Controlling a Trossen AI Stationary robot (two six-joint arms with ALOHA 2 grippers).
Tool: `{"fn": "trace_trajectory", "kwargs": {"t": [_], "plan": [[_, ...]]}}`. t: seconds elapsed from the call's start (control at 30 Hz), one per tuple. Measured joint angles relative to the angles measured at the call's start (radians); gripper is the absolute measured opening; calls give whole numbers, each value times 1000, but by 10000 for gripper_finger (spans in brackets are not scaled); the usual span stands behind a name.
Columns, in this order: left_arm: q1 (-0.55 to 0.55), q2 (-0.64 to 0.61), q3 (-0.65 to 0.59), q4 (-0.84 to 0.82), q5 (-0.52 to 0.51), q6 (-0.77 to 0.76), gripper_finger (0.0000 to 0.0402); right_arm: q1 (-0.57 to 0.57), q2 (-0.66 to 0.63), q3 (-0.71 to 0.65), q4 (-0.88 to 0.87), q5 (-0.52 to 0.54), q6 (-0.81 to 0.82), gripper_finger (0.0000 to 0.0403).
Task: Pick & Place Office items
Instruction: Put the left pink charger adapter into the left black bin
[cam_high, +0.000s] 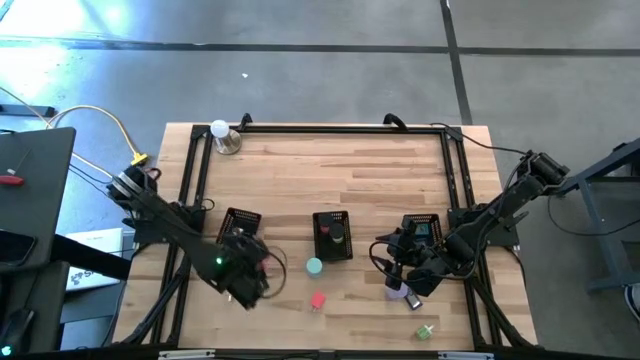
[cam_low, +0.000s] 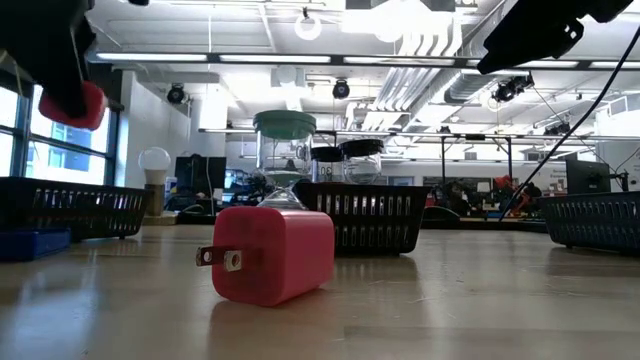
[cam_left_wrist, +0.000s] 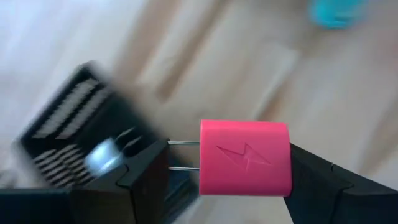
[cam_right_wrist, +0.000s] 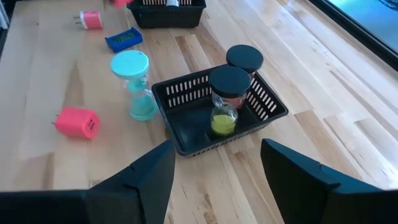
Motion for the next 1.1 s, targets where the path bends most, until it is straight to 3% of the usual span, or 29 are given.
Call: {"fn": "trace_trajectory", "kwargs": {"t": [0.23,0.47,0.87,1.1], "plan": [[20,-32,0,-243,38,-199,246,0,0,0,-42,2,0,227],[83,-32,0,-295,2,-357,246,0,0,-23,-35,3,0,227],[329,-32,-1,-297,18,-111,246,0,0,-100,41,0,8,227],[380,-31,-30,-304,57,-13,246,0,0,-101,41,3,0,227]]}}
